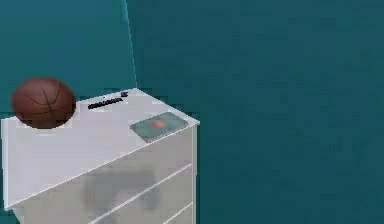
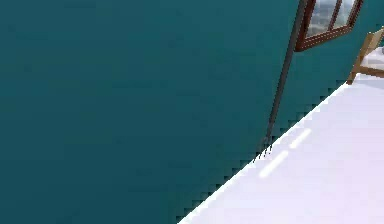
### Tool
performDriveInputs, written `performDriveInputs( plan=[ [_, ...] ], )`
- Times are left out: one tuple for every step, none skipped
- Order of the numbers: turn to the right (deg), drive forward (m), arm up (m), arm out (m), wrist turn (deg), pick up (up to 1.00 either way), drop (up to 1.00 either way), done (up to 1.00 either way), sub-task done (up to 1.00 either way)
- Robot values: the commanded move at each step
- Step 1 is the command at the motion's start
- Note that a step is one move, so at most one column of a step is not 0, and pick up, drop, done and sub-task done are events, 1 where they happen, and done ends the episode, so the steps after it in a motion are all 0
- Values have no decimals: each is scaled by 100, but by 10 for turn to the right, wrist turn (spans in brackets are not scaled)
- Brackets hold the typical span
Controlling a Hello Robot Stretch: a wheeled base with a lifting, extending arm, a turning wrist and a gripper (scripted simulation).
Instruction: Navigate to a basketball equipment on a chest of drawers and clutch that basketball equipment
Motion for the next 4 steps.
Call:
performDriveInputs(
  plan=[
    [0,50,0,0,0,0,0,0,0],
    [-450,0,0,0,0,0,0,0,0],
    [-450,0,0,0,0,0,0,0,0],
    [-450,0,0,0,0,0,0,0,0]
  ],
)
